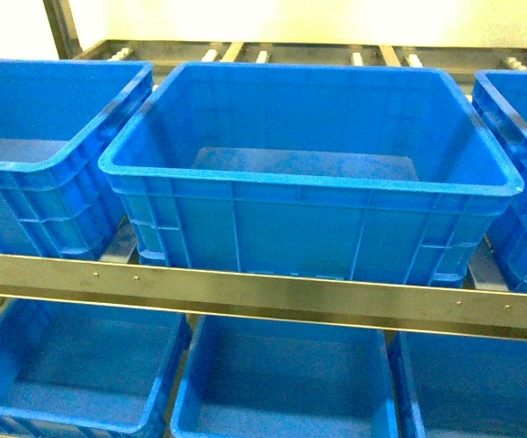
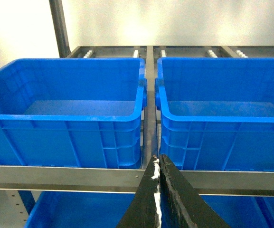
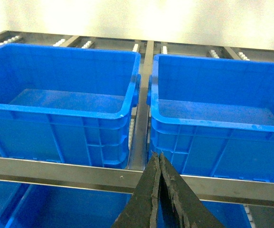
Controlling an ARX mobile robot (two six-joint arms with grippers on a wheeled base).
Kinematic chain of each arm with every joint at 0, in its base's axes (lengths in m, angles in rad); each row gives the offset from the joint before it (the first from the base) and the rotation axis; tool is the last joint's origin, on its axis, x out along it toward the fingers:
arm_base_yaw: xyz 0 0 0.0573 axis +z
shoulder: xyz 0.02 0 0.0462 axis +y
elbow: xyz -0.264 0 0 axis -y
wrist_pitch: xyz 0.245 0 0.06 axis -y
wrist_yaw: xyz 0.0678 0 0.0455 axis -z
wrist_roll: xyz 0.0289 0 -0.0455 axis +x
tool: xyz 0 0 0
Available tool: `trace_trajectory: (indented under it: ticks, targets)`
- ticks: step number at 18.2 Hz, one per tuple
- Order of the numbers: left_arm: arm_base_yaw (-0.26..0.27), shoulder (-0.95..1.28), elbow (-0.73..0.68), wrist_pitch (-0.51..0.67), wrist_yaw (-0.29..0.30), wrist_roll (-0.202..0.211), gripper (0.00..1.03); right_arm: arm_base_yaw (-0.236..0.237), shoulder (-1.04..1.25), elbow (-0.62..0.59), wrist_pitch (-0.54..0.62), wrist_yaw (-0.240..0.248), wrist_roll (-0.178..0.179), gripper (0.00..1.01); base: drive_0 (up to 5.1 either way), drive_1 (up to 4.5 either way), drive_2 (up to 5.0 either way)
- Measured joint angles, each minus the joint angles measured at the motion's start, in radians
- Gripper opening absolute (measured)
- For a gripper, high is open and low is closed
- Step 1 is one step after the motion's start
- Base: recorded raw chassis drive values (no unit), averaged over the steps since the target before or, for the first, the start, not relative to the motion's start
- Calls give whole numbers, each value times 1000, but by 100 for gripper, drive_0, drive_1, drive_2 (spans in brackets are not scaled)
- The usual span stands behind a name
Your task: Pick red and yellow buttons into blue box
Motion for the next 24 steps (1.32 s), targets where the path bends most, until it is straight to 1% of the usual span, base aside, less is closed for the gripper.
trace_trajectory:
  ticks: [6, 9, 10, 11, 12, 13, 14, 18, 19, 20, 21, 22, 23, 24]
  targets:
    - [0, -131, 0, -132, 0, 0, 2, 0, -124, 0, -125, 0, 0, 2, 0, 0, 0]
    - [0, -169, 0, -168, 0, 0, 2, 0, -163, 0, -170, 0, 0, 2, 0, 0, 0]
    - [0, -190, 1, -201, 0, 0, 2, 0, -235, 1, -284, 0, 0, 2, 0, 0, 0]
    - [0, -255, 0, -301, -3, 0, 2, 0, -296, 1, -337, 0, 0, 2, 0, 0, 0]
    - [0, -318, 0, -355, 0, 0, 2, 0, -323, 1, -315, 0, 0, 2, 0, 0, 0]
    - [0, -335, 2, -328, 1, 0, 2, 0, -323, 2, -327, 1, 0, 2, 0, 0, 0]
    - [0, -336, 0, -354, 4, 0, 2, 0, -323, 0, -334, 0, 0, 2, 0, 0, 0]
    - [0, -336, 0, -348, 0, 0, 2, 0, -323, 0, -333, 0, 0, 2, 0, 0, 0]
    - [0, -336, 0, -348, 0, -1, 22, 0, -323, 0, -333, 0, 0, 5, 0, 0, 0]
    - [0, -336, 0, -348, 0, -1, 60, 0, -323, 0, -333, 0, 0, 43, 0, 0, 0]
    - [0, -336, 0, -348, 0, -1, 80, 0, -323, 0, -333, 0, 0, 64, 0, 0, 0]
    - [0, -336, 0, -348, 0, -1, 87, 0, -323, 0, -333, 0, 0, 71, 0, 0, 0]
    - [0, -336, 0, -348, 0, -1, 98, 0, -323, 0, -333, 0, 0, 82, 0, 0, 0]
    - [0, -336, 0, -348, 0, 0, 100, 0, -323, 0, -333, 0, 0, 86, 0, 0, 0]
